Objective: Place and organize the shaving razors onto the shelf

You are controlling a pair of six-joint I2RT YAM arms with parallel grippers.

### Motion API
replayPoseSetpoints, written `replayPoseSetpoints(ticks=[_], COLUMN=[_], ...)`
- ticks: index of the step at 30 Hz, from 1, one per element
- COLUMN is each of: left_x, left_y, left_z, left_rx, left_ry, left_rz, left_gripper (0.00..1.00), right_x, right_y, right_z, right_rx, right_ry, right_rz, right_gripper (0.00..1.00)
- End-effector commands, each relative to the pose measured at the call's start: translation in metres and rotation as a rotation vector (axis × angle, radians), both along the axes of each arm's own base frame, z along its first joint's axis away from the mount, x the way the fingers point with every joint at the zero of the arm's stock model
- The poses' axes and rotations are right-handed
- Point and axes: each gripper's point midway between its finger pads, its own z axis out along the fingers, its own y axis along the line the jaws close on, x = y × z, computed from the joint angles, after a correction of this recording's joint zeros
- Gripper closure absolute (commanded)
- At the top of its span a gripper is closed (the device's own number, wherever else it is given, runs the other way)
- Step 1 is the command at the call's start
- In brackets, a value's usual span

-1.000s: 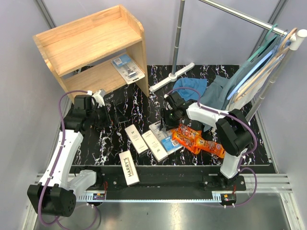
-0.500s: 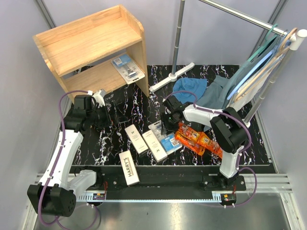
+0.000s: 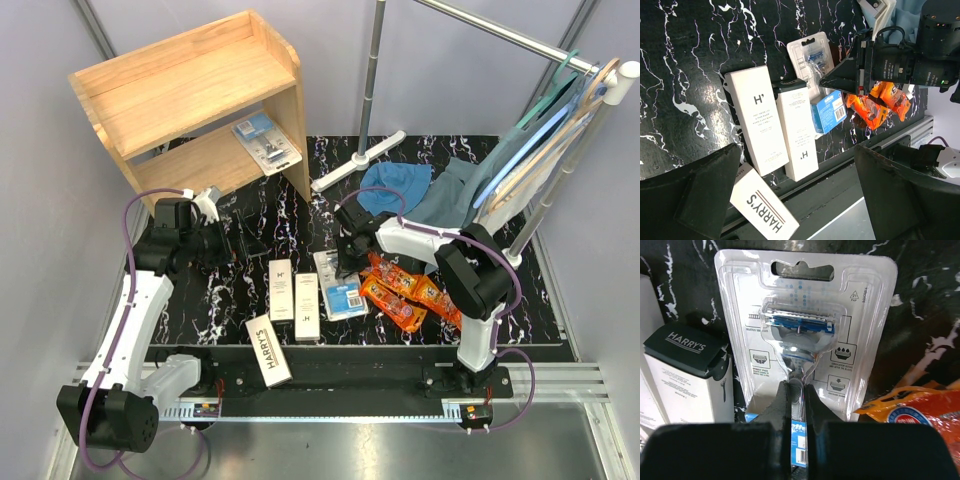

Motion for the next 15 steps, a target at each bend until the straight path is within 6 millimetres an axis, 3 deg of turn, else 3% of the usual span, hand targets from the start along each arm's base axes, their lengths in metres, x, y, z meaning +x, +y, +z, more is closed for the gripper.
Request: replayPoseSetpoints(ticks=[1, 9, 15], left_x=[0.002, -0.001, -0.002], left_y=[-0.006, -0.007, -0.010], left_z=[0.011, 0.011, 0.012], left_rx=[-0.034, -0.041, -0.059], left_ry=[-0.045, -0.043, -0.035], left_rz=[-0.025, -0.026, -0.034], left_gripper=[0.01, 0.01, 0.01], right_x=[0.015, 0.030, 0.032], right_y=[-0.013, -0.005, 0.006], right_z=[0.005, 0.055, 0.120], right_rx=[-0.103, -0.075, 0.036], right_ry=[-0.059, -0.131, -0.227], right_rz=[-0.006, 0.029, 0.062], right_gripper=[1.00, 1.00, 1.00])
